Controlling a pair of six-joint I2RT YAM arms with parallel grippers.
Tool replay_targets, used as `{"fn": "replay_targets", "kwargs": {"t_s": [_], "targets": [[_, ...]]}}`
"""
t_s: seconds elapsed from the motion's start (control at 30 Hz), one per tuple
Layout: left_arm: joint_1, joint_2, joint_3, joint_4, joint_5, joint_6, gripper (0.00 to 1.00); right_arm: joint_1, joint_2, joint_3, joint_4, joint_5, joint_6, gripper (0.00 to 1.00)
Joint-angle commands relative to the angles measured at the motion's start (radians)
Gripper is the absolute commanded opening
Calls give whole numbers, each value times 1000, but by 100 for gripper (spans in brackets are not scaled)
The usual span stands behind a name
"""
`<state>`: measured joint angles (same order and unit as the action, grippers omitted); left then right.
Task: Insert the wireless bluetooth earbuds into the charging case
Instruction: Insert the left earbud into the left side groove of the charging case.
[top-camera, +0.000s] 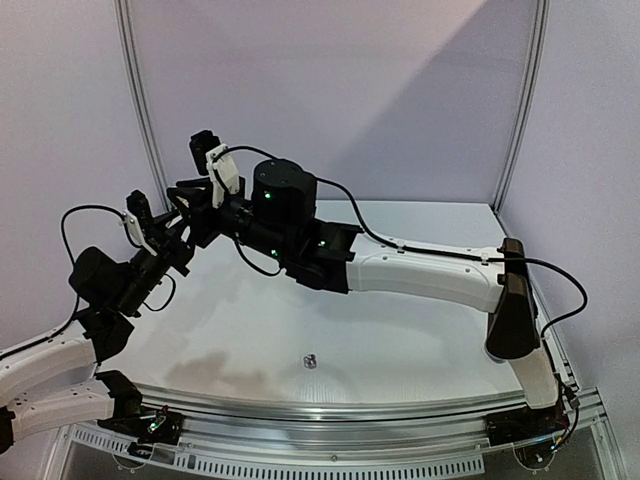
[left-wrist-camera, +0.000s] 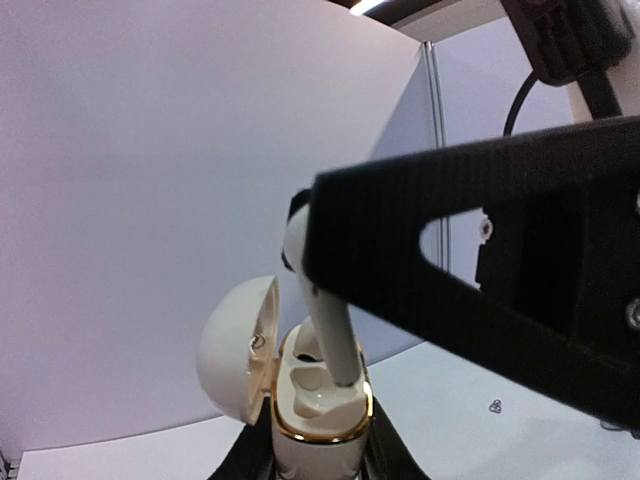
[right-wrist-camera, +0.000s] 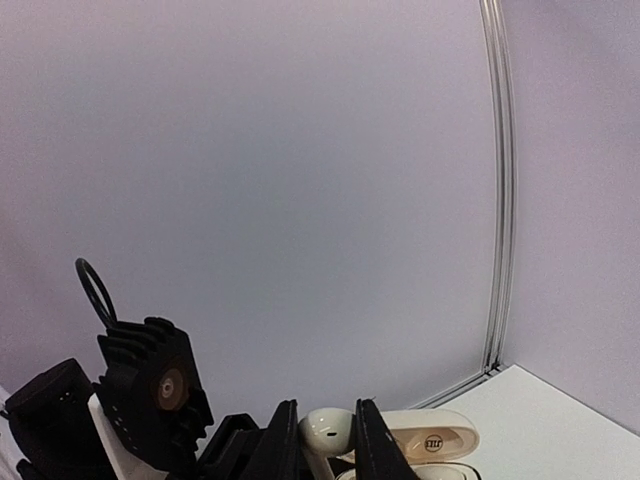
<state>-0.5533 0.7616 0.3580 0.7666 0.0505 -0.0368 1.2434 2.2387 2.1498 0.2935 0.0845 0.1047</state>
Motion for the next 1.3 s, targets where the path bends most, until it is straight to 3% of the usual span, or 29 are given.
{"fn": "replay_targets", "kwargs": {"t_s": [0.0, 1.27], "targets": [[-11, -4, -18, 35, -8, 4, 0, 4, 40, 25, 83, 60, 9, 0], [10, 1, -7, 33, -31, -54, 0, 5, 16, -71, 83, 54, 0, 0]]}}
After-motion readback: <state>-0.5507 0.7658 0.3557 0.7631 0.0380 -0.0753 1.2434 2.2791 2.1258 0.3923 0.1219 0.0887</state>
